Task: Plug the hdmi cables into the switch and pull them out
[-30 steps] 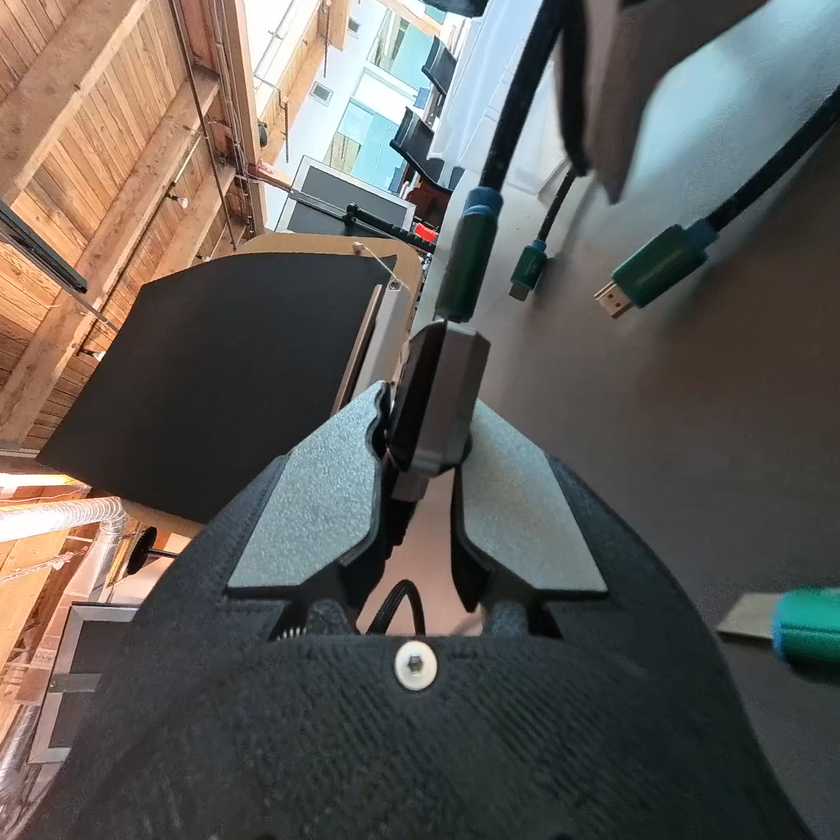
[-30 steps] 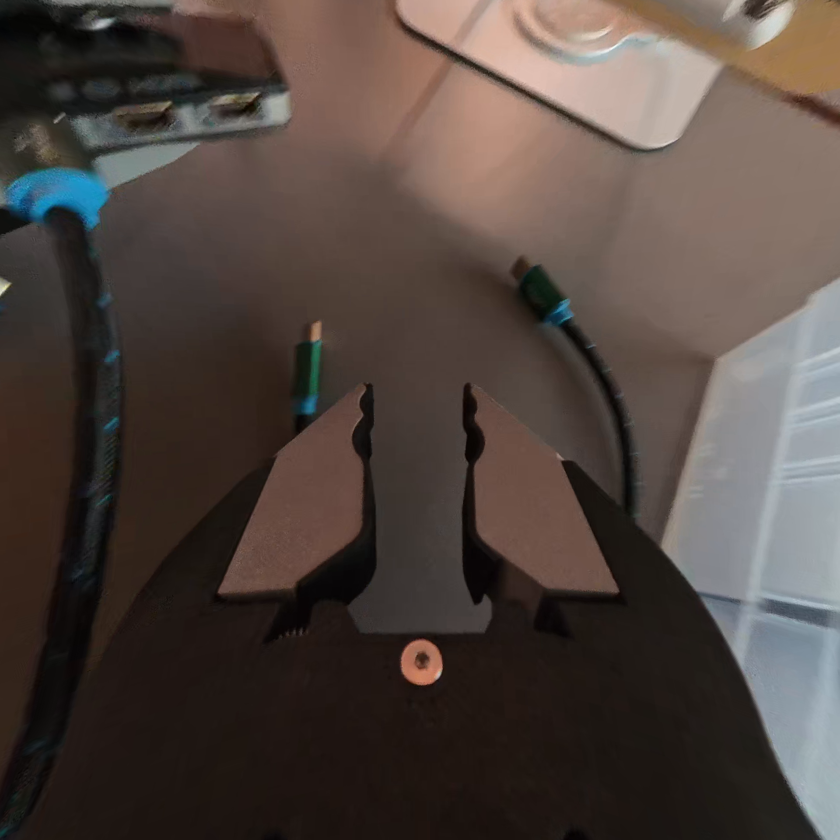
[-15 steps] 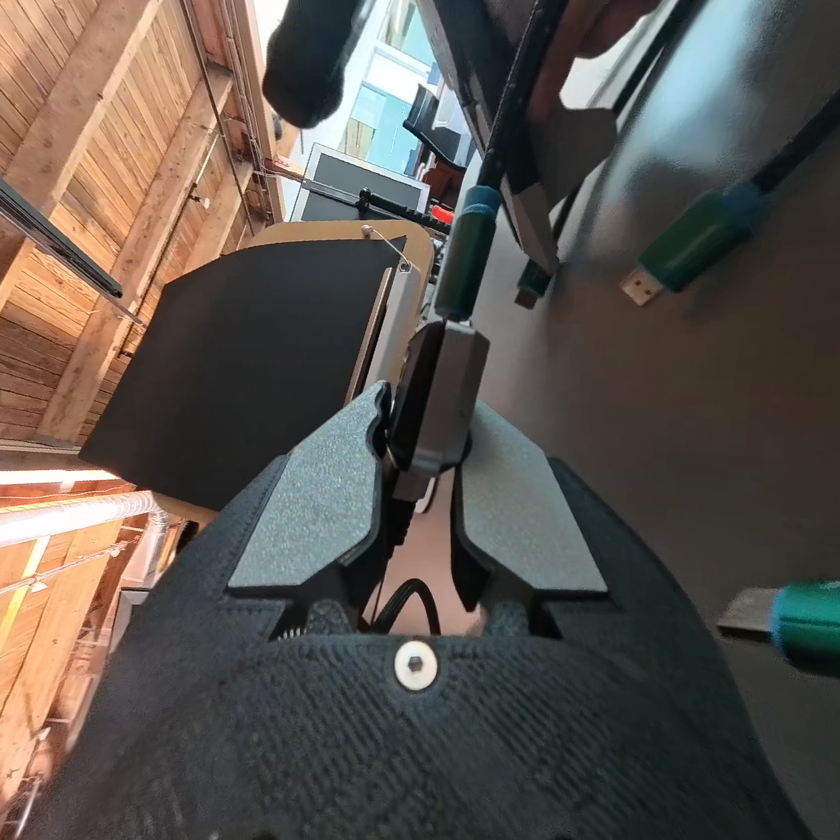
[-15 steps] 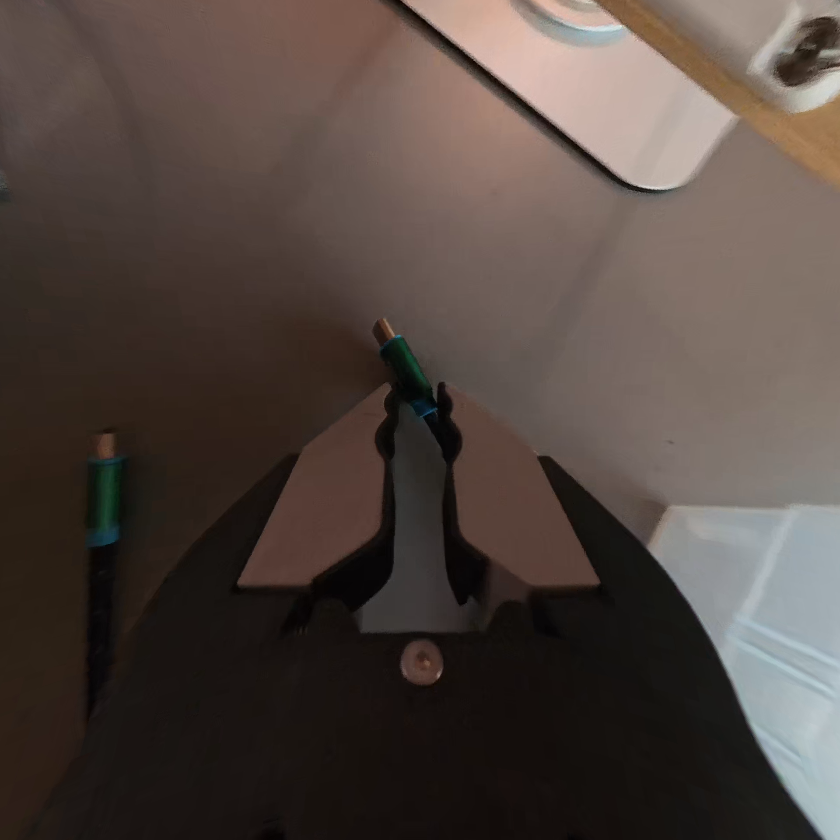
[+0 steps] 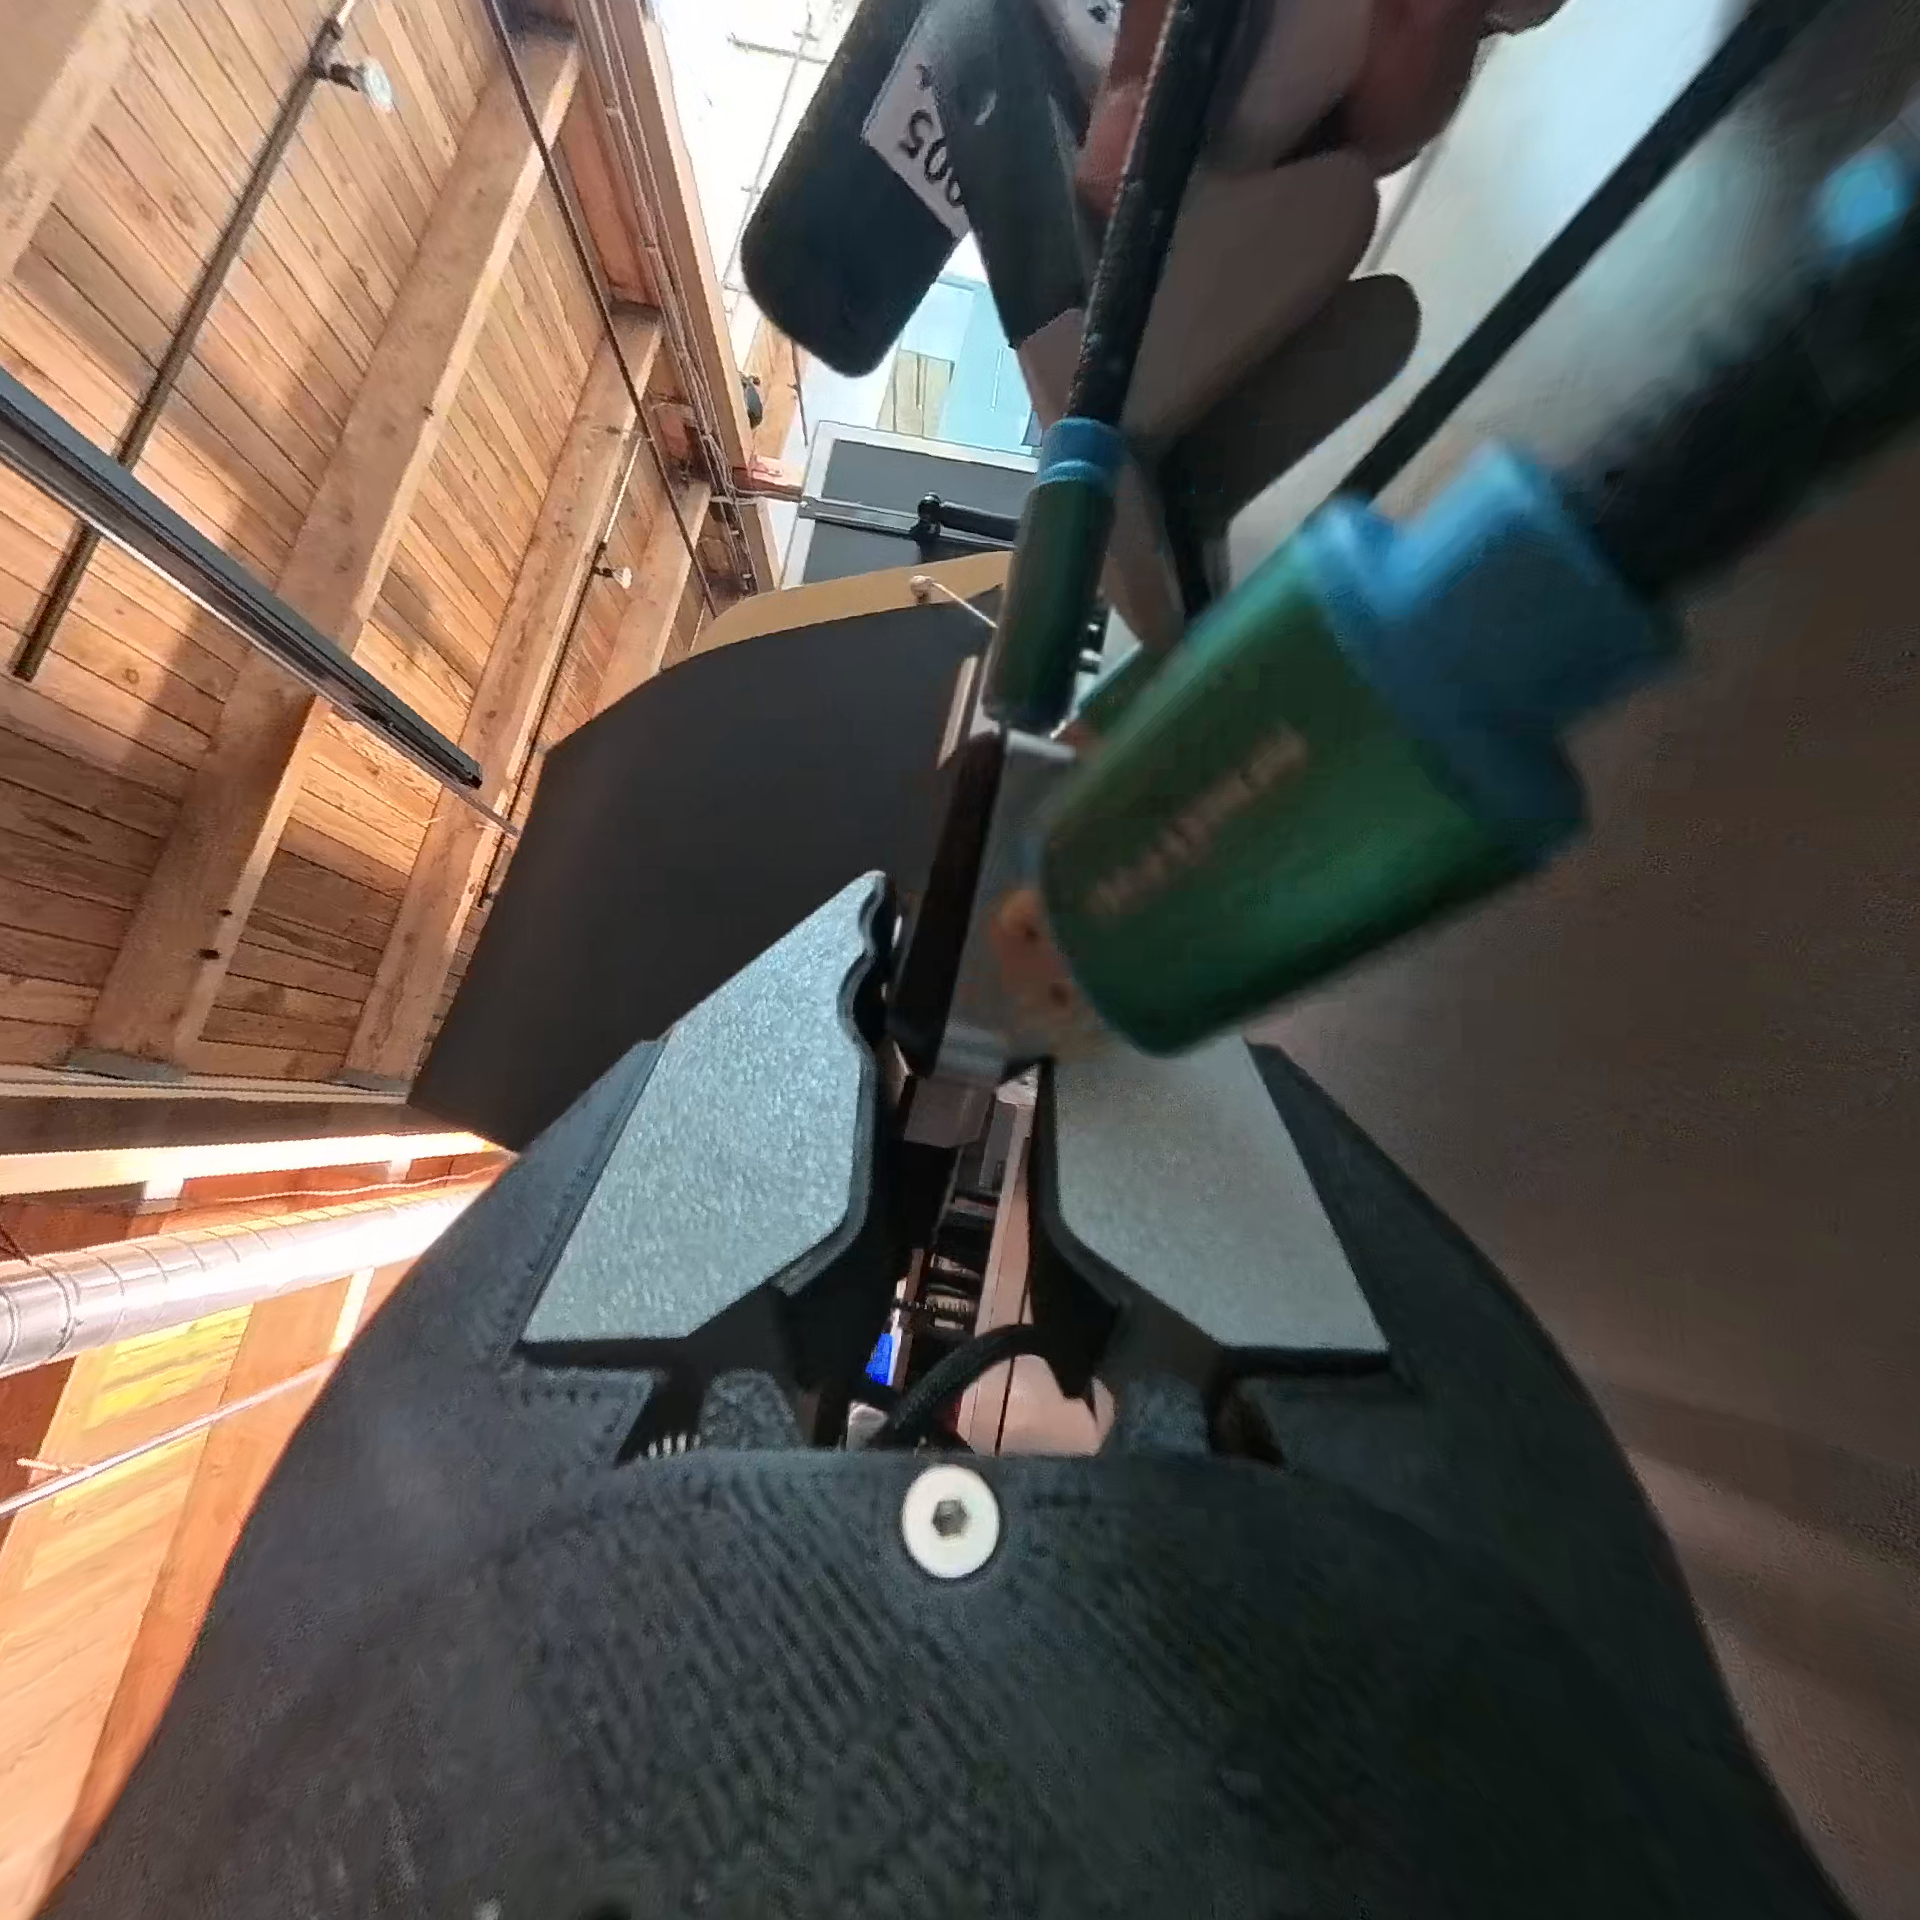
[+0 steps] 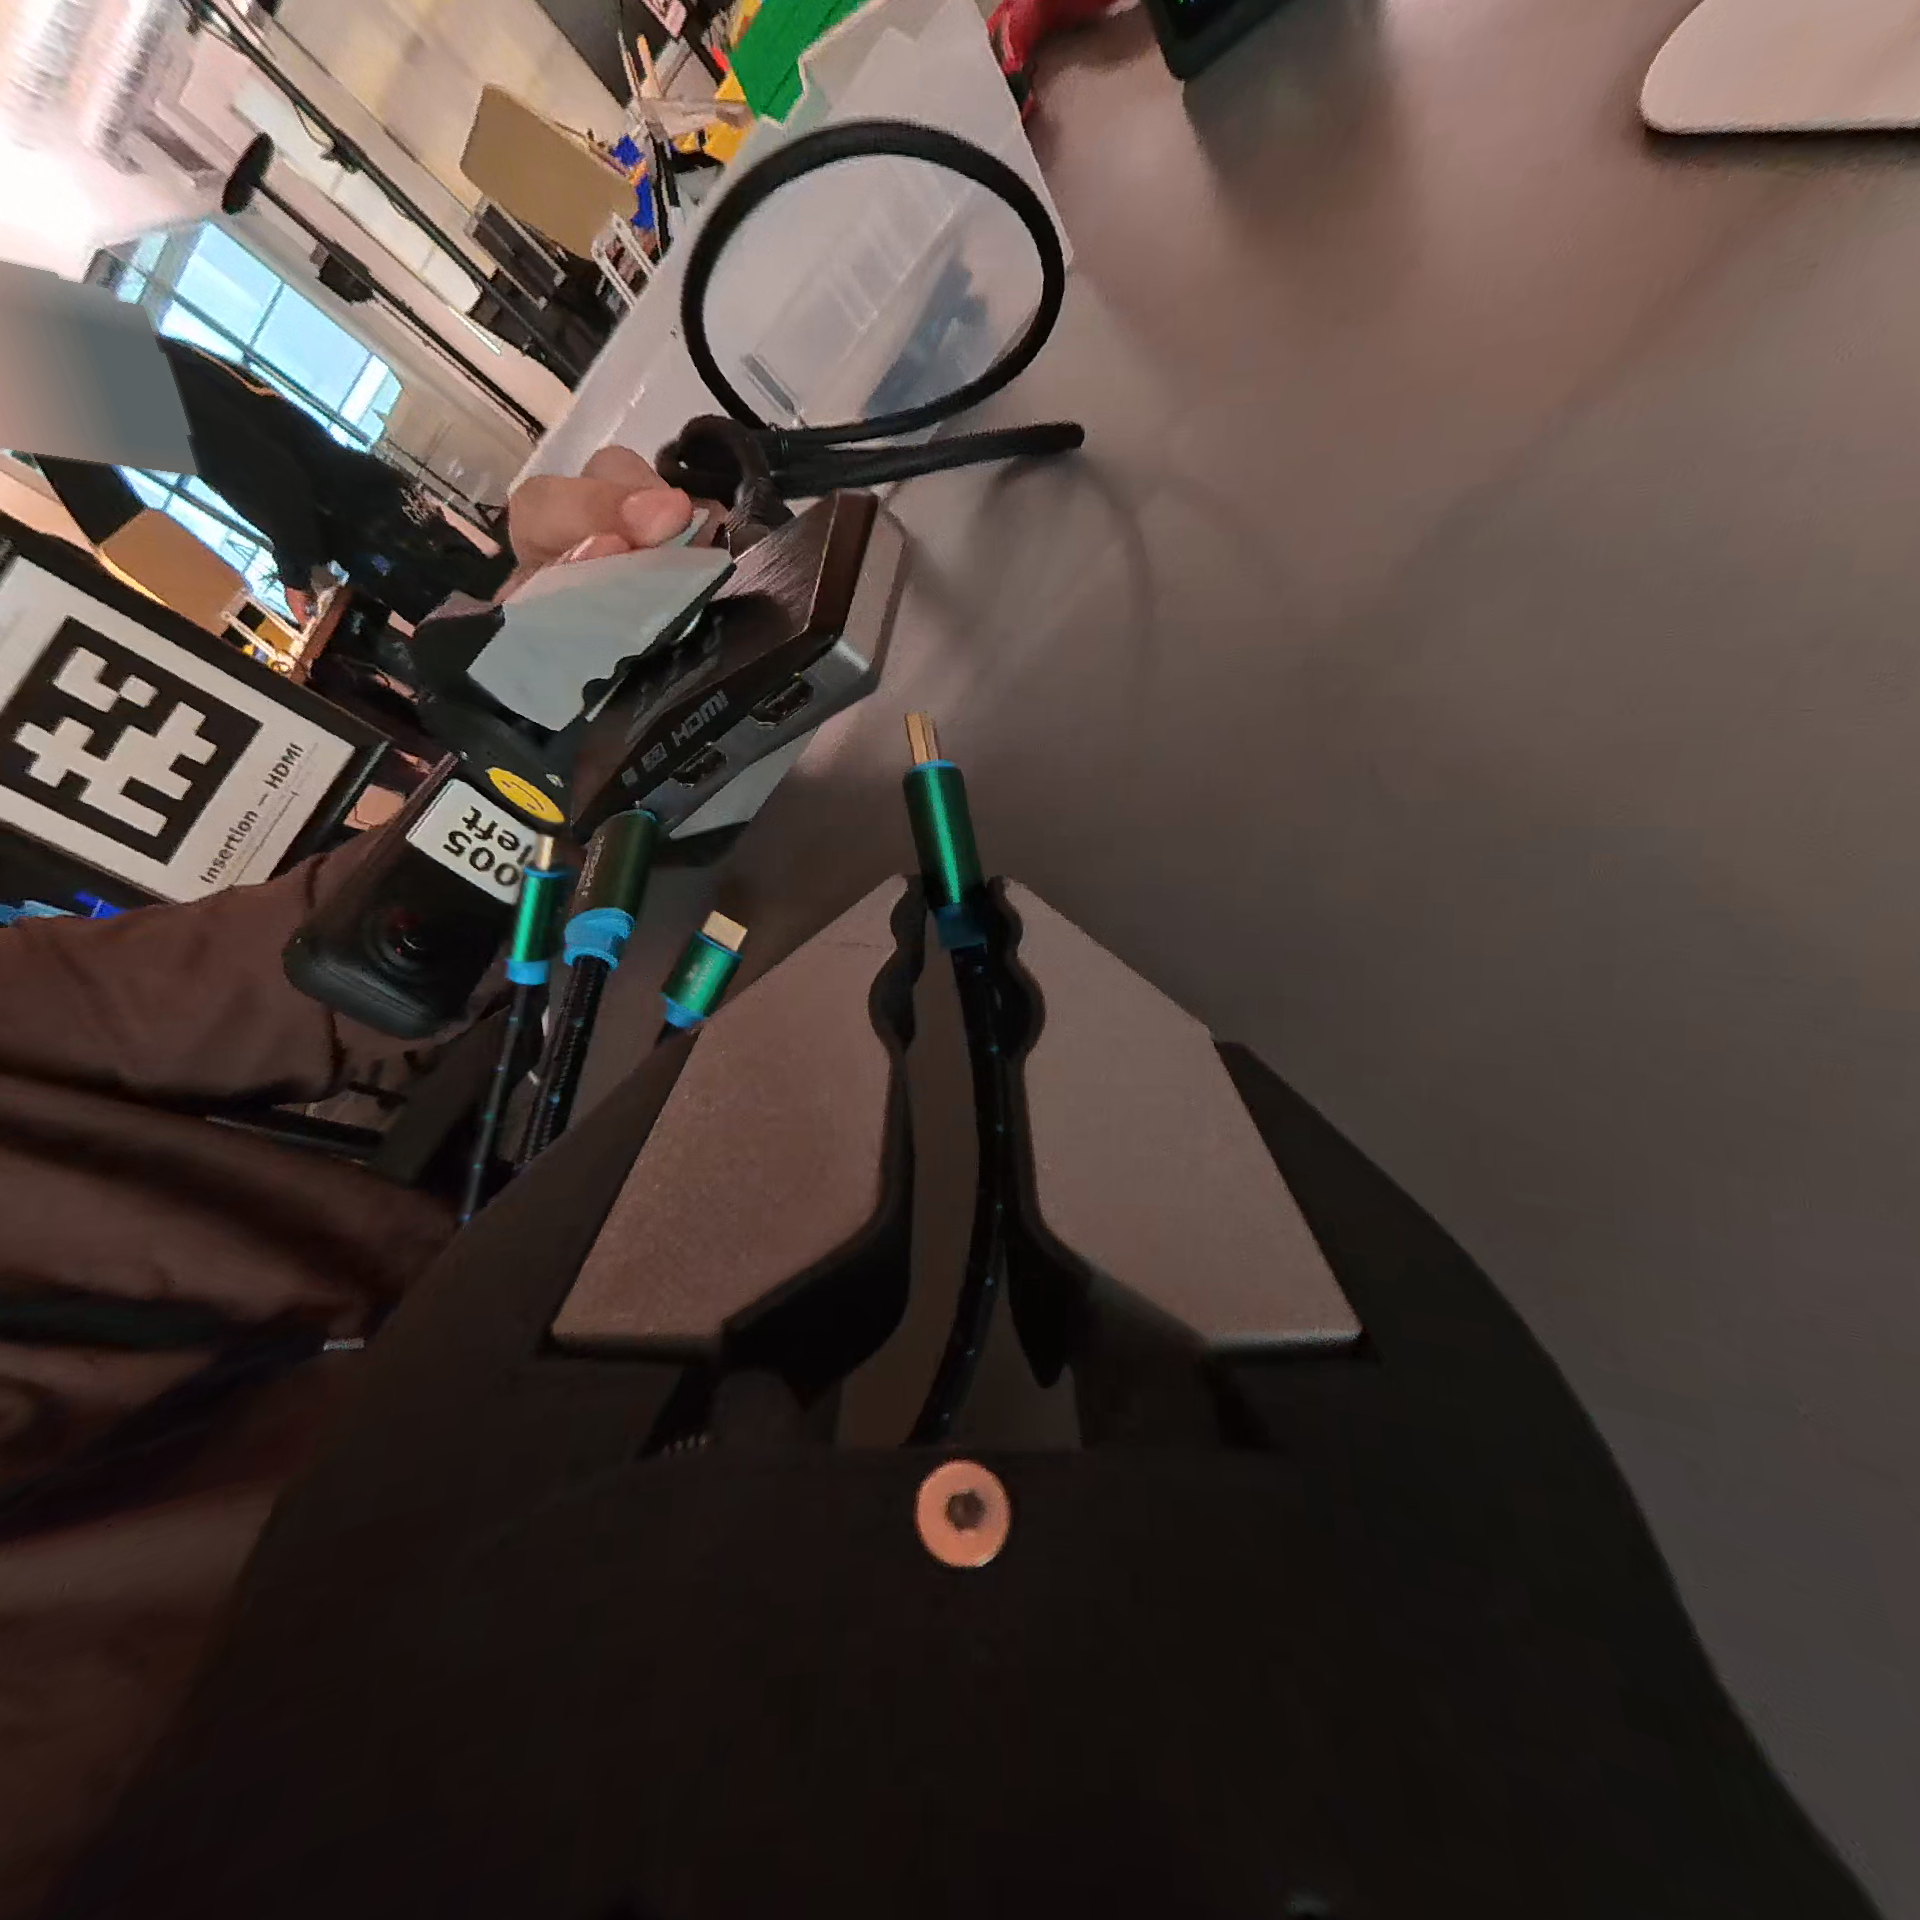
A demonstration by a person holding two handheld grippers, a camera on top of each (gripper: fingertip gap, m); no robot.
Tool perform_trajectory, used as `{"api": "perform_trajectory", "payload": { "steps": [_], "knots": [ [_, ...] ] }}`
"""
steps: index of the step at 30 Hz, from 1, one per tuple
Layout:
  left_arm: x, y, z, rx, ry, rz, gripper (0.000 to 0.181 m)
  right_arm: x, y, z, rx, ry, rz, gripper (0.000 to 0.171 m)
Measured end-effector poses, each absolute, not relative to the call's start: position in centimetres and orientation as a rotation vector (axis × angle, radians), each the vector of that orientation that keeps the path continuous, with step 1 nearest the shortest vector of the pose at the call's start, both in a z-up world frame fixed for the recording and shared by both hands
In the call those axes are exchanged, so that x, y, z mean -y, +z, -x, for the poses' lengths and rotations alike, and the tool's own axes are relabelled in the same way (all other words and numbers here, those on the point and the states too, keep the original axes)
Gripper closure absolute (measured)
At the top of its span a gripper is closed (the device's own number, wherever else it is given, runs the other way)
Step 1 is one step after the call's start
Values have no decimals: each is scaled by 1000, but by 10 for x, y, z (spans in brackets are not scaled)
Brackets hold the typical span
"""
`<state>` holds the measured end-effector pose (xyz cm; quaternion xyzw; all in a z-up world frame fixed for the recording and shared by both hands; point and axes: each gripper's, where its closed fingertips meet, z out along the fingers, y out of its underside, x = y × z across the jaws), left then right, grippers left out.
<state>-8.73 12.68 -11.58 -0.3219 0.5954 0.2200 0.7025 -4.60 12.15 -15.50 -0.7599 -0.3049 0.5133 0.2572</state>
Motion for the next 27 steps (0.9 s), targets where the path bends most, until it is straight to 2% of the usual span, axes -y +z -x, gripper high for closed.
{"api": "perform_trajectory", "payload": {
  "steps": [6, 13, 19, 23, 27],
  "knots": [
    [-127, -108, 86, -1281, 494, 723, 158, -131, -140, 42, 788, 1321, 1981, 163],
    [-138, -113, 93, -1252, 492, 837, 157, -160, -102, 13, 775, 681, 1739, 164],
    [-141, -101, 100, -1176, 493, 868, 156, -176, -138, 1, 834, 301, 1871, 163],
    [-133, -99, 96, -1199, 315, 971, 155, -188, -138, -17, 817, 28, 1849, 164],
    [-110, -108, 77, -1389, 4, 1146, 156, -190, -138, -22, 819, -30, 1845, 163]
  ]
}}
